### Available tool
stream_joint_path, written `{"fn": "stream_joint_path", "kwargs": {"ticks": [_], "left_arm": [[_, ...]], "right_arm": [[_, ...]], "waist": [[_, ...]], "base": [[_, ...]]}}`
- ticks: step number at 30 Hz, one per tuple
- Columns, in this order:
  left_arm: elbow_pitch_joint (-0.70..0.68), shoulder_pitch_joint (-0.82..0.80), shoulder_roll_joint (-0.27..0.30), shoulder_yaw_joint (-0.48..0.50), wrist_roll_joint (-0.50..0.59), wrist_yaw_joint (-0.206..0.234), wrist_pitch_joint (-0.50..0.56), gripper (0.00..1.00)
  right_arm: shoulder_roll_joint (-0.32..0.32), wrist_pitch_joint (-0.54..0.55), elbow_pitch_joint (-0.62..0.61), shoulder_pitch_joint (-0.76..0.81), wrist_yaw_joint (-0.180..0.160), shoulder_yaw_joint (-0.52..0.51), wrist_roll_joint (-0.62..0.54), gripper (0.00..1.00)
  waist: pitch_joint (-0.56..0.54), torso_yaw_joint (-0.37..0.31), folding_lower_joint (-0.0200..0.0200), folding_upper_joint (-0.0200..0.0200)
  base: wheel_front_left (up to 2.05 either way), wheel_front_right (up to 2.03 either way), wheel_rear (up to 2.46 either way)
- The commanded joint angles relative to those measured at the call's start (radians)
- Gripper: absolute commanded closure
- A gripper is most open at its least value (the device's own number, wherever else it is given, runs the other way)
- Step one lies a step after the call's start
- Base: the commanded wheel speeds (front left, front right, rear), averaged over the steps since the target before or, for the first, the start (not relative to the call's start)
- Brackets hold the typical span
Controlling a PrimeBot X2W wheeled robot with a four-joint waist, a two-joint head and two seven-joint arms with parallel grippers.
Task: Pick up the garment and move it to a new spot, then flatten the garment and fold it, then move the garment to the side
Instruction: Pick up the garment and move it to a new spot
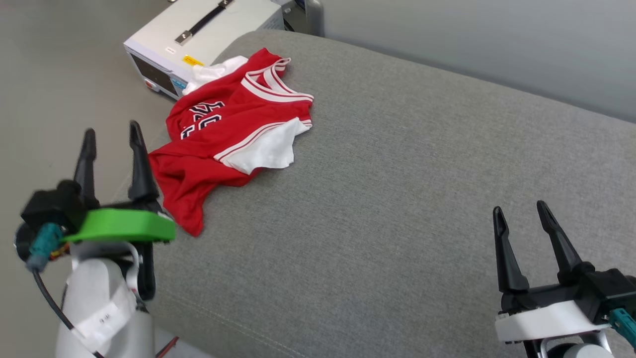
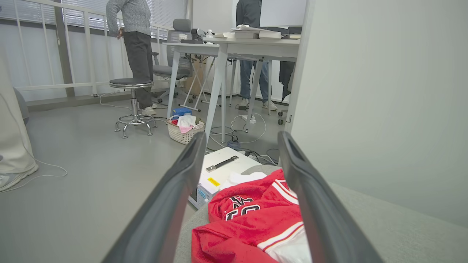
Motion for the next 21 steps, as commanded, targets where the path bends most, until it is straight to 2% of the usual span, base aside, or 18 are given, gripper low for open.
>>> {"fn": "stream_joint_path", "kwargs": {"ticks": [1,5,8,15,18,21], "left_arm": [[0.011,-0.062,0.015,0.011,-0.007,-0.014,-0.006,0.00],[0.064,-0.215,0.074,0.044,-0.038,-0.035,-0.006,0.00],[0.110,-0.322,0.126,0.034,-0.098,-0.042,-0.006,0.00],[0.249,-0.497,0.309,-0.154,-0.295,-0.043,0.003,0.00],[0.303,-0.568,0.383,-0.255,-0.382,-0.043,0.044,0.00],[0.345,-0.621,0.443,-0.358,-0.472,-0.043,0.139,0.00]], "right_arm": [[-0.002,-0.009,-0.012,-0.027,-0.001,-0.001,-0.013,0.00],[-0.004,-0.009,-0.034,-0.059,-0.001,-0.003,-0.044,0.00],[-0.014,-0.009,-0.051,-0.085,-0.001,-0.006,-0.054,0.00],[-0.035,-0.009,-0.088,-0.147,-0.001,-0.009,-0.066,0.00],[-0.041,-0.009,-0.105,-0.166,-0.001,-0.009,-0.071,0.00],[-0.045,-0.009,-0.118,-0.185,-0.001,-0.007,-0.075,0.00]], "waist": [[0.067,-0.059,0.0000,0.0000],[0.139,-0.100,0.0000,0.0000],[0.195,-0.125,0.0000,0.0000],[0.313,-0.162,0.0000,0.0000],[0.346,-0.170,0.0000,0.0000],[0.372,-0.181,0.0000,0.0000]], "base": [[0.00,0.00,0.00],[0.00,0.00,0.00],[0.00,0.00,0.00],[0.00,0.00,0.00],[0.00,0.00,0.00],[0.00,0.00,0.00]]}}
